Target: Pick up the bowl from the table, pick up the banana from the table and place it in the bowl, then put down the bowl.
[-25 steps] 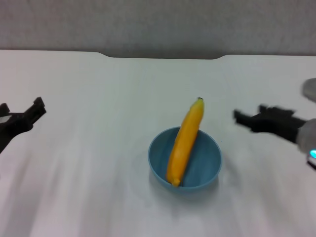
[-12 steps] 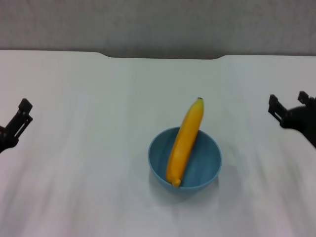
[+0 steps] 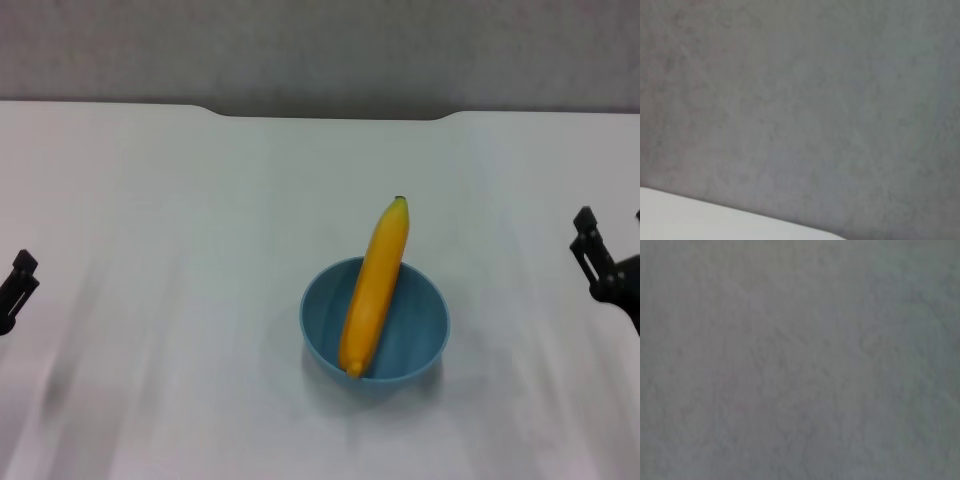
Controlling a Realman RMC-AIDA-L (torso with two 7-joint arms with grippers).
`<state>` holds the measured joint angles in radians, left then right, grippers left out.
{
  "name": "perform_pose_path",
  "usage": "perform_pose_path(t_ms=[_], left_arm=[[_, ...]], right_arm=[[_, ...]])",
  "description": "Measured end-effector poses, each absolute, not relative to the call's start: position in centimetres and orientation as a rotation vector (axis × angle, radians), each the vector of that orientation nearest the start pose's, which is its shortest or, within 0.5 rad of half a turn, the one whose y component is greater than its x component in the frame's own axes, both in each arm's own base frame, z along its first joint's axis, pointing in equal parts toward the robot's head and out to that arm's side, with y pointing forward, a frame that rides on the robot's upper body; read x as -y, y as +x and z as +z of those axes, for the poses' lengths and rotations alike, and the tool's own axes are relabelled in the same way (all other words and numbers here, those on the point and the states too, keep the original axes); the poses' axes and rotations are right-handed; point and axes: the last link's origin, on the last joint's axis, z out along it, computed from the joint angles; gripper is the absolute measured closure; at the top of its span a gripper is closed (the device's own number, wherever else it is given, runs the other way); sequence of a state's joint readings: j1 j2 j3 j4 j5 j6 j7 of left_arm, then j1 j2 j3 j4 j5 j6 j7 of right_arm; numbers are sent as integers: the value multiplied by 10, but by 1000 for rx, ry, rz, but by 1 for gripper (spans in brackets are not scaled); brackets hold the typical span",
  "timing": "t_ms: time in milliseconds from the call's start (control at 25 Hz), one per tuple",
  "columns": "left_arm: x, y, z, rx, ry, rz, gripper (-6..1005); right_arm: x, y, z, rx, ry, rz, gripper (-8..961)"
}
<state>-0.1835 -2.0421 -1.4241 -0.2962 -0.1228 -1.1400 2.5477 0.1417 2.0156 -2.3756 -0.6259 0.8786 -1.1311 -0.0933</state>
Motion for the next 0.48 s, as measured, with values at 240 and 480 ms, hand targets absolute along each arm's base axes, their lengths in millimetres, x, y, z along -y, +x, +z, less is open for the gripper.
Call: perform_pose_path(t_ms=[240,480], left_arm=[[-268,-382,8,820,-1538,-794,97],[-263,-387,7,822,-1537,-761,97]], right_arm=[[-269,334,-27,-620,-1570,708,209],[-265,343,-28,-635,-1576,665,209]])
